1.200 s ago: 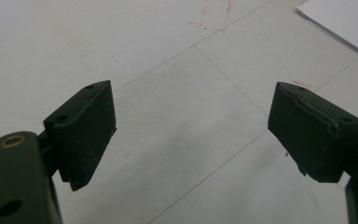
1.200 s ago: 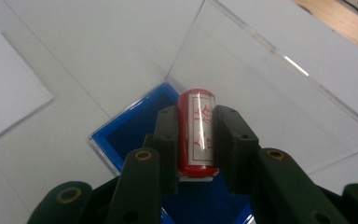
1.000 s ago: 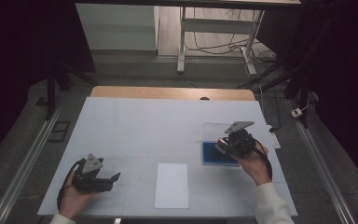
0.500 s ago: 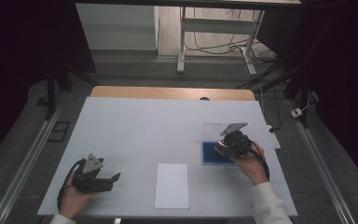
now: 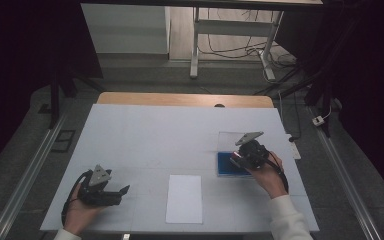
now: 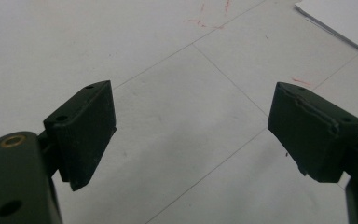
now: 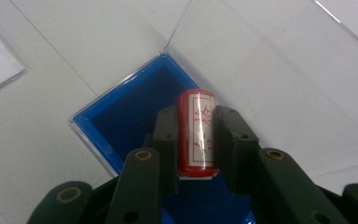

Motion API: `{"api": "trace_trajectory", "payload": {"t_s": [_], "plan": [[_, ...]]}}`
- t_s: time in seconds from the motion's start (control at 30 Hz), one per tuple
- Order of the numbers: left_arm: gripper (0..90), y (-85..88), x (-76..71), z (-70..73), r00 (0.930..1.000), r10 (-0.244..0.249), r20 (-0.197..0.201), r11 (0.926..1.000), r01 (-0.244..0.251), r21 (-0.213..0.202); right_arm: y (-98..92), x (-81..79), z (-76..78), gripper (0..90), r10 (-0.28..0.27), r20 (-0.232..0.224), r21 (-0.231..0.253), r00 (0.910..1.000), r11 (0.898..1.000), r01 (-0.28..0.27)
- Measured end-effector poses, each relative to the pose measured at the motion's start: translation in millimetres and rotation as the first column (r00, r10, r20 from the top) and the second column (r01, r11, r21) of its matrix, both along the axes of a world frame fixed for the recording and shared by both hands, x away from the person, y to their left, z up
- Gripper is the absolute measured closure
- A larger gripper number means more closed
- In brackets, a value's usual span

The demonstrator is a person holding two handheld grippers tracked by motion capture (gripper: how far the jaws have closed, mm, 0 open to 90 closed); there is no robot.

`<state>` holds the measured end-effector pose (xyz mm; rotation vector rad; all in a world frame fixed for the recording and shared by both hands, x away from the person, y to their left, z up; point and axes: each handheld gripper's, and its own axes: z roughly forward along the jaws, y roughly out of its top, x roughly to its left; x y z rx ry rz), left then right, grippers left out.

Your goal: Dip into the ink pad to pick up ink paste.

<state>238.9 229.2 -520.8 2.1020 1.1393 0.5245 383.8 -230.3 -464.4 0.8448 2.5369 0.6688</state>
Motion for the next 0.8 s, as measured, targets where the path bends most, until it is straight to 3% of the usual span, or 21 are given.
{"api": "trace_trajectory", "payload": {"t_s": [0.8], "plan": [[15.3, -0.4, -1.2, 0.9, 1.0, -0.001, 0.001, 1.0, 0.001, -0.001, -7.8, 2.1, -8.1, 70.4, -0.02, -0.014, 0.051, 0.9997, 0.998, 0.021]]}}
